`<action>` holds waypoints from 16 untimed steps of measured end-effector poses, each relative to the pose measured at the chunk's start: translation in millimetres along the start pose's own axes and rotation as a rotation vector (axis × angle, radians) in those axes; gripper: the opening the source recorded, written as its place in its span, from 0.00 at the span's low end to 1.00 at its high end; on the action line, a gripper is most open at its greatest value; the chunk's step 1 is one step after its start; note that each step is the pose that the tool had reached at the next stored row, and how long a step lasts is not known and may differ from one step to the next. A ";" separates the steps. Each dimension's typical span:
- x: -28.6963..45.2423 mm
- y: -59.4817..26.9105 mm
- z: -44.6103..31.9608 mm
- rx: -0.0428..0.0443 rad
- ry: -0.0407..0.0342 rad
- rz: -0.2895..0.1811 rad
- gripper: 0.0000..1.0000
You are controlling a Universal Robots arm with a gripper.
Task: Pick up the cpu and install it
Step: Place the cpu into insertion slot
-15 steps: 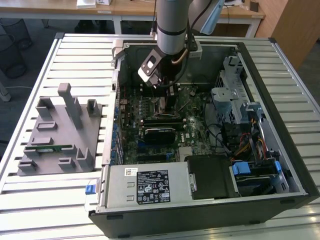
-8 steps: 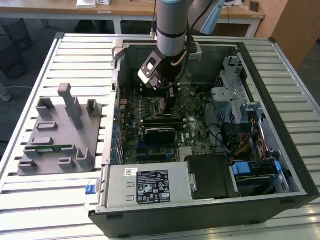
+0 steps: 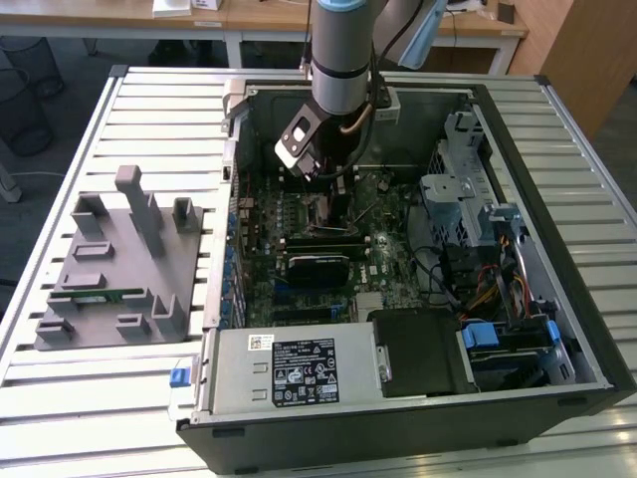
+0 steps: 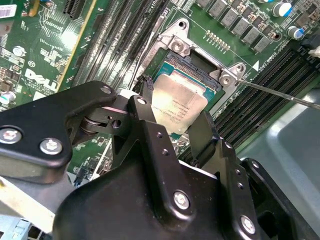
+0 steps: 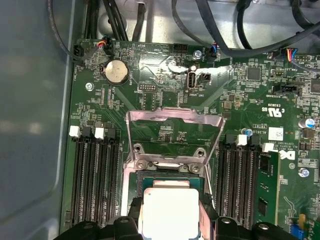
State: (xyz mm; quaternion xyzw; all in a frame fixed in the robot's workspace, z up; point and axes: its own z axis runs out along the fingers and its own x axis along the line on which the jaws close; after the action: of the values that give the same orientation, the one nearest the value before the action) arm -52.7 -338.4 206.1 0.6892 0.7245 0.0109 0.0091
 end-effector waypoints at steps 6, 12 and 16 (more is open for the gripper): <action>0.7 0.0 3.0 0.0000 0.0000 0.001 0.53; 0.7 -0.1 6.1 0.0000 0.0000 0.003 0.53; 0.7 -0.3 7.9 0.0000 0.0001 0.004 0.53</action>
State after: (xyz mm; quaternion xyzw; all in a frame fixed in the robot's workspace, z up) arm -52.8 -337.7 198.2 0.6908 0.7230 0.0110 0.0090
